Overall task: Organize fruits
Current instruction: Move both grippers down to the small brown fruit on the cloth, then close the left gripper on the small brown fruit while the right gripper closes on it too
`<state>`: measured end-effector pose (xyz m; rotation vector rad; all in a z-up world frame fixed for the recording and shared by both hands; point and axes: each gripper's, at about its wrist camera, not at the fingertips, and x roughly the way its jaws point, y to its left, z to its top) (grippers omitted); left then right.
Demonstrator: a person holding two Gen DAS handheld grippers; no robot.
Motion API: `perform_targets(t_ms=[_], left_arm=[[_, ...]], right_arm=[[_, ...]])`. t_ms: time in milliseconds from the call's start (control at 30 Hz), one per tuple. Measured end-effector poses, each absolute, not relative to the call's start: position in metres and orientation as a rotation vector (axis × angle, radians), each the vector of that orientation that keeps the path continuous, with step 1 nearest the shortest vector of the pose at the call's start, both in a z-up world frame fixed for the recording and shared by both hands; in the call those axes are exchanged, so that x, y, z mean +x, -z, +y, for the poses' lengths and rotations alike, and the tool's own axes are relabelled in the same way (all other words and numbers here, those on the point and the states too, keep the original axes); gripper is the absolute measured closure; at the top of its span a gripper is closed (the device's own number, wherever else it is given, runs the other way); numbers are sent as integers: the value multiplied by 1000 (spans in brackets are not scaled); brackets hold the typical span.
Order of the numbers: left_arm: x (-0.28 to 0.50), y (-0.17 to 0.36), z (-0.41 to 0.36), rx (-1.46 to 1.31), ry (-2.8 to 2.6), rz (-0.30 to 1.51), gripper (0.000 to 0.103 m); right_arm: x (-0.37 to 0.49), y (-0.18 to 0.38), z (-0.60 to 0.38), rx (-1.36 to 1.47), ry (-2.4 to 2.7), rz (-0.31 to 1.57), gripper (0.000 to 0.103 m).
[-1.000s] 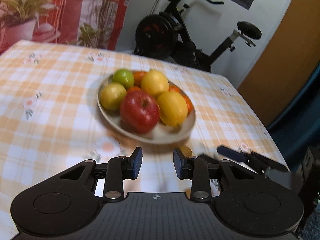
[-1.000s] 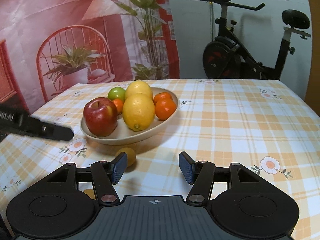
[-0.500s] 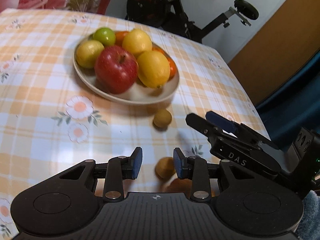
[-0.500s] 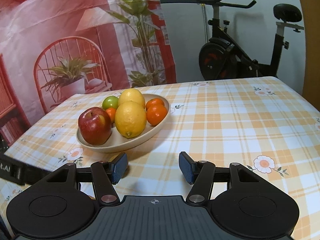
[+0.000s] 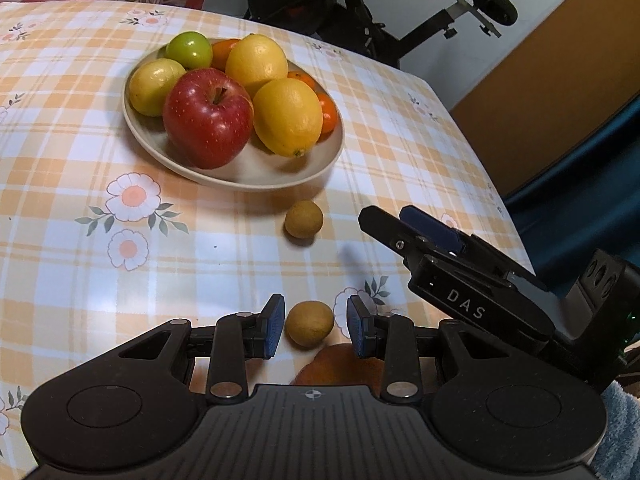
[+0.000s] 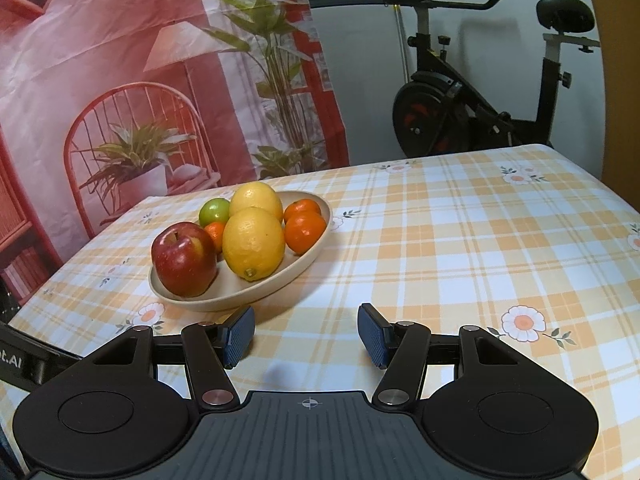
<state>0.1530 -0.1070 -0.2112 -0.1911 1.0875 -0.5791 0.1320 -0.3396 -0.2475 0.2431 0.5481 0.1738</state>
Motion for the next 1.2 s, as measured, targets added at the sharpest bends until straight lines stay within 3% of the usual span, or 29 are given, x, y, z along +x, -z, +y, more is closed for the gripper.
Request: perform_targets(t_ms=[233, 367, 833, 1200], left_arm=[[153, 217, -111, -160, 564, 1109, 68], [154, 218, -109, -166, 562, 1102, 74], [157, 204, -82, -201, 479, 1022, 74], [159, 194, -55, -245, 403, 951, 74]], right_arm=[[132, 248, -339, 241, -175, 551, 49], [132, 248, -338, 242, -183, 558, 49], [131, 247, -333, 243, -248, 563, 51], [149, 242, -307, 157, -377, 611, 59]])
